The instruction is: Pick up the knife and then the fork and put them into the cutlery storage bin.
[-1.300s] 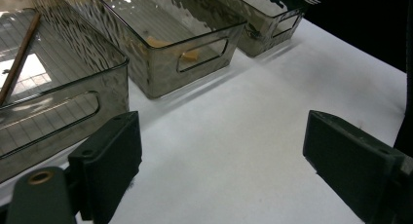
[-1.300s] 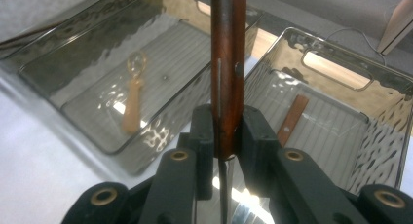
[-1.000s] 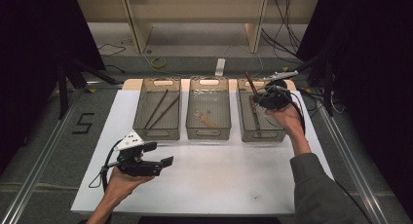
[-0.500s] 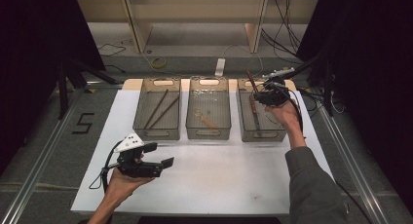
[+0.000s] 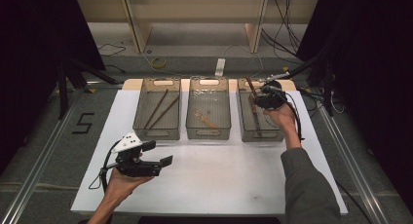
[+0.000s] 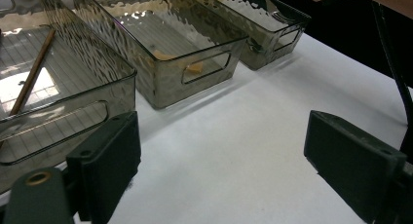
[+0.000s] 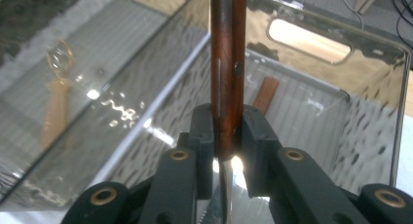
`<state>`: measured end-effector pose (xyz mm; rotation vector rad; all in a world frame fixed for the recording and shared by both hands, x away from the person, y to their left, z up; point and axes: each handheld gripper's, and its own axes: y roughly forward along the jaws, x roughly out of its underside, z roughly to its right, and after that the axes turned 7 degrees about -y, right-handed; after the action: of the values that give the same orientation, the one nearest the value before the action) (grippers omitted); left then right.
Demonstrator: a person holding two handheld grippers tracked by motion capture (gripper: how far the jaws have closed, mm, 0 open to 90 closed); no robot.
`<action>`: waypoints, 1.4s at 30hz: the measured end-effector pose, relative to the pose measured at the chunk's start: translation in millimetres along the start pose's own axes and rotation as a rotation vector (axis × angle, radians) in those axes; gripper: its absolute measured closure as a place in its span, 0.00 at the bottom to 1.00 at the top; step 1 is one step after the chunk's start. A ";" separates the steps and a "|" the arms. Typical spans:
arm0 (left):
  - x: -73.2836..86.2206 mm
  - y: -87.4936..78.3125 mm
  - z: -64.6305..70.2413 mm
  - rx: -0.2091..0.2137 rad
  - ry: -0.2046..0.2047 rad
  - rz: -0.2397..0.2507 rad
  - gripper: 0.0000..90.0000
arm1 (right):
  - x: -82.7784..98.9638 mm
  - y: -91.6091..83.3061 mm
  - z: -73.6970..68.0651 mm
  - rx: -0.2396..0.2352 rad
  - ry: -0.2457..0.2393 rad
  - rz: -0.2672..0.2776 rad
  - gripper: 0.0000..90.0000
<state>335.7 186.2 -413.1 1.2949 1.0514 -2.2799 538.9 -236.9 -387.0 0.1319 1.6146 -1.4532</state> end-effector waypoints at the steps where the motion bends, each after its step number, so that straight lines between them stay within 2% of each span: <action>1: 0.0 0.2 0.0 0.001 0.002 0.000 0.14 | 1.0 1.1 0.1 -0.002 0.003 -0.002 0.87; 16: -0.1 -0.2 -0.6 -0.002 -0.004 0.002 0.14 | 9.8 18.3 -5.0 -0.005 0.021 -0.056 0.85; 20: -0.2 -0.1 -0.8 -0.005 -0.010 0.005 0.14 | 9.1 19.9 -5.8 -0.007 0.048 -0.075 0.60; 22: -0.4 -0.6 -1.3 -0.003 -0.010 0.003 0.14 | 7.5 15.8 -6.8 -0.011 0.052 -0.057 0.56; 28: -0.2 0.2 -1.0 0.001 -0.016 0.005 0.14 | 3.1 -1.5 -14.1 -0.033 0.025 -0.013 0.49; 31: -0.3 0.1 -1.5 0.003 -0.020 0.003 0.14 | 4.4 -11.4 -20.3 -0.063 0.020 0.025 0.46; 34: -0.5 -0.7 -2.4 0.011 -0.023 0.008 0.14 | 8.1 -22.7 -28.1 -0.111 0.038 0.072 0.44; 42: -1.1 -0.6 -3.7 0.016 -0.037 0.015 0.14 | 24.1 -52.6 -55.9 -0.190 0.013 0.169 0.38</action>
<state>338.1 189.2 -413.1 1.2575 1.0099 -2.2971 462.1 -217.7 -372.3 0.1643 1.6998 -1.1677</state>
